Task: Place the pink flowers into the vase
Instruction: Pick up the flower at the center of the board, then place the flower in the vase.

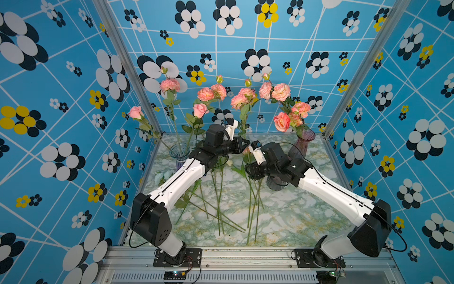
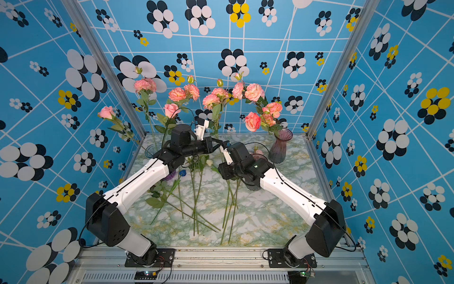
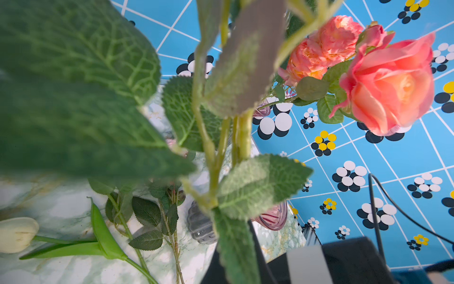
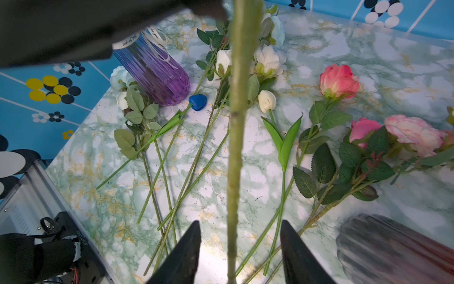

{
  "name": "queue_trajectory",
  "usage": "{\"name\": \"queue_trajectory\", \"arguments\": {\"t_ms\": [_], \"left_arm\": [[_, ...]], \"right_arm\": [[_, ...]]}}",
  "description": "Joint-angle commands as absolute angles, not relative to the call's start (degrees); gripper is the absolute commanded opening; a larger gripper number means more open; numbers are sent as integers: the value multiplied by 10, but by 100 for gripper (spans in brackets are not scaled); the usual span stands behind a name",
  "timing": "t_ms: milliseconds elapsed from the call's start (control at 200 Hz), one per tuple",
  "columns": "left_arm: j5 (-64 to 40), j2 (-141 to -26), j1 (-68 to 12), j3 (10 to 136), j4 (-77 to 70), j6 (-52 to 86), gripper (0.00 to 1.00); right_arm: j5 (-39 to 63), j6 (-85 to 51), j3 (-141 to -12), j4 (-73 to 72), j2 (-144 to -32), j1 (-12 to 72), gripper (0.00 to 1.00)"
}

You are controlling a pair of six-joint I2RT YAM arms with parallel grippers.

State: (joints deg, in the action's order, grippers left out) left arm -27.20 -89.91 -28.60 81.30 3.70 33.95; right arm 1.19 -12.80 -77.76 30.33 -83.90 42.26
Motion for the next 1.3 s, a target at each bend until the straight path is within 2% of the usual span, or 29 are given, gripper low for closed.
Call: {"name": "queue_trajectory", "arguments": {"t_ms": [0,120,215,325,810,1299], "left_arm": [[-258,-870,-289,842,39,303,0],[-264,-858,-292,846,18,297,0],[-260,-846,-298,851,13,280,0],[-254,-836,-302,867,16,264,0],[-193,-786,-314,836,-145,281,0],[-177,-846,-338,890,-212,281,0]], "right_arm": [[-7,-113,-768,325,-797,426,68],[-12,-99,-759,329,-769,426,79],[-16,-77,-749,336,-752,425,92],[-25,-54,-737,347,-724,421,99],[-111,-66,-714,352,-631,373,99],[-109,-81,-689,315,-608,359,99]]}}
